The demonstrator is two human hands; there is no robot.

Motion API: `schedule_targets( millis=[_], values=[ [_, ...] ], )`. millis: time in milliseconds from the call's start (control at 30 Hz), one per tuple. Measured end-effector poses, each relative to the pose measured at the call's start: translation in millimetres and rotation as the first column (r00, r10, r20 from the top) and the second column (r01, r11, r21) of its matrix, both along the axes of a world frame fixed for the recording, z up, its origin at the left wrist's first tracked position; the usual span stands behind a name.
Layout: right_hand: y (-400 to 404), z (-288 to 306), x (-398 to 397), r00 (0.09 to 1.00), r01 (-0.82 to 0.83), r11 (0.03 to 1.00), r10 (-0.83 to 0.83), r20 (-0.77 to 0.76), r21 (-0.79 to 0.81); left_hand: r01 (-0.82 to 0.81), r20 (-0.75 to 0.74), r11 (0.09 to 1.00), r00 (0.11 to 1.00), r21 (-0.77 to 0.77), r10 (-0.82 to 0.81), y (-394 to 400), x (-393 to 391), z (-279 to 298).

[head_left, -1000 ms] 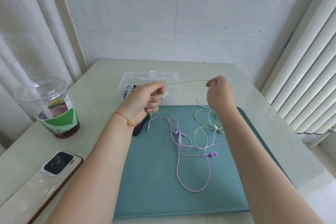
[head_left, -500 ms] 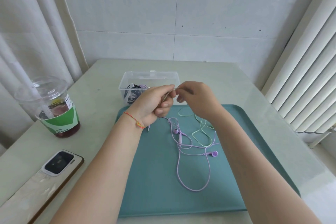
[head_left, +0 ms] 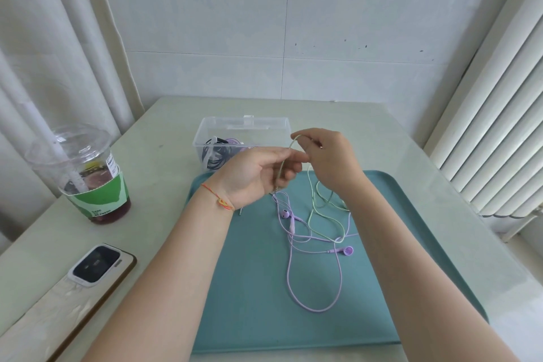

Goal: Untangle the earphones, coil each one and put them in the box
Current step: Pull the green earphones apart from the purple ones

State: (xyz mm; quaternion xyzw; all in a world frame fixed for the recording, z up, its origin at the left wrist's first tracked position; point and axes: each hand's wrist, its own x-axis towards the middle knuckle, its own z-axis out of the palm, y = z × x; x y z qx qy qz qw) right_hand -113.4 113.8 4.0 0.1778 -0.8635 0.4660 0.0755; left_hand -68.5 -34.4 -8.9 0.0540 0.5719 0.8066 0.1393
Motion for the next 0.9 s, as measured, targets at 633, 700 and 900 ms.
schedule_targets(
  millis=[633,700,900],
  values=[
    [-15,8,28,0.926,-0.371,0.842,0.306,0.220,0.392,-0.425,-0.155,0.866,0.867,0.264,0.473,0,-13,-5],
    [-13,10,28,0.943,-0.327,0.878,0.277,0.186,0.349,-0.442,-0.179,0.883,0.867,0.159,0.466,2,-11,-6],
    [-2,13,18,0.988,-0.153,0.940,0.139,0.067,0.306,-0.397,-0.248,0.888,0.907,-0.231,0.341,6,-13,-14]
  ],
)
